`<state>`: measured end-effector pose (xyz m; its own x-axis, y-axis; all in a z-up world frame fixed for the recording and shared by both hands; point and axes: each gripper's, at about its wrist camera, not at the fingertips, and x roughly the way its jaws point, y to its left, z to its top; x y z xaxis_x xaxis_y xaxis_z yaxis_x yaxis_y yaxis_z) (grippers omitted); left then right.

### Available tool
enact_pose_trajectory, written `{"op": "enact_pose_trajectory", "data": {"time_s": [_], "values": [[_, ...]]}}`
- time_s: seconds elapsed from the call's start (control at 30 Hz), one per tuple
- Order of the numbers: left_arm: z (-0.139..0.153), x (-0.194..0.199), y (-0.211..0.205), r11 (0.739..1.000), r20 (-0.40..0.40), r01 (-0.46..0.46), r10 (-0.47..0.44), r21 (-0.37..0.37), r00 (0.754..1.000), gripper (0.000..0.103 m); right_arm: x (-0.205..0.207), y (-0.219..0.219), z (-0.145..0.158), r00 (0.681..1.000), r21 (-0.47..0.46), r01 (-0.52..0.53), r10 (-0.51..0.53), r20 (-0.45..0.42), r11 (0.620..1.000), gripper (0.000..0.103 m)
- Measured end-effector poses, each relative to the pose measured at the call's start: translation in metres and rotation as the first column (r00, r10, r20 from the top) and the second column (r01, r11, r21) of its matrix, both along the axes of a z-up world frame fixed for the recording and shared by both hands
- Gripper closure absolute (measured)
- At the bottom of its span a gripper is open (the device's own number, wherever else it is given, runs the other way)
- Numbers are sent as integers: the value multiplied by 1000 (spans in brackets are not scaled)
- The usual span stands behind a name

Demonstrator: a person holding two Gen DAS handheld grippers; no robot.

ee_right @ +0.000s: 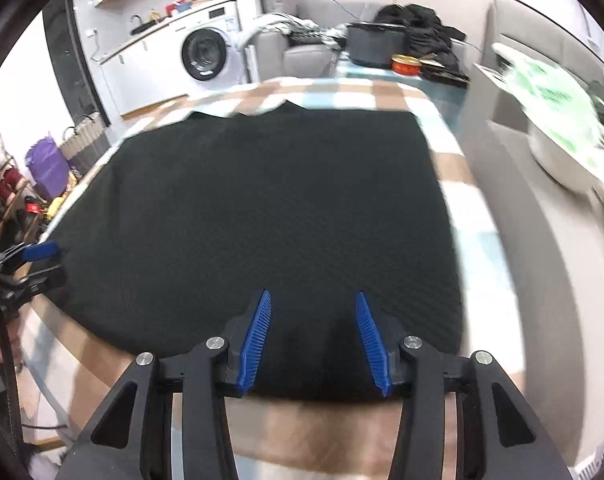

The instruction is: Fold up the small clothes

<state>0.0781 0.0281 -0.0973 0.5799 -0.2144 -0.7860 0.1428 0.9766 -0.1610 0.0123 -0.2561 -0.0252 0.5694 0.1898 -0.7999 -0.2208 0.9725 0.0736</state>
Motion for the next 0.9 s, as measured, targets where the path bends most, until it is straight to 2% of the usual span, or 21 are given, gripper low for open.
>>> {"op": "enact_pose_trajectory", "data": {"time_s": [0.07,0.23,0.3,0.37,0.47,0.57,0.67,0.8,0.9], "values": [[2,17,2,1000,7,-11,11,-20,1000,1,11,19,-2,1000,7,-19,19,-2,1000,56],[-13,48,4,999,-52,-41,42,12,998,1,34,44,-18,997,11,-64,64,-43,998,56],[-22,54,8,997,-94,-65,69,49,993,1,40,47,-25,996,-26,-69,67,-57,997,56],[-21,53,12,995,-85,-69,75,69,994,1,41,45,-26,997,-73,-78,76,-30,994,55],[-20,47,21,995,-85,-70,76,70,993,1,41,26,-27,1000,-173,-22,22,-1,985,55],[-18,34,29,996,-78,-66,71,58,994,1,42,-8,-25,997,-161,76,-78,-5,984,52],[-9,19,19,997,-59,-55,59,59,997,1,36,-16,-17,994,-142,105,-107,-4,984,52],[-1,7,-6,1000,-30,19,-20,-25,999,1,22,15,-10,999,-51,-29,27,-26,998,52],[-9,6,-28,998,-48,67,-67,5,997,1,12,44,-16,991,-53,-129,126,-46,990,52]]}}
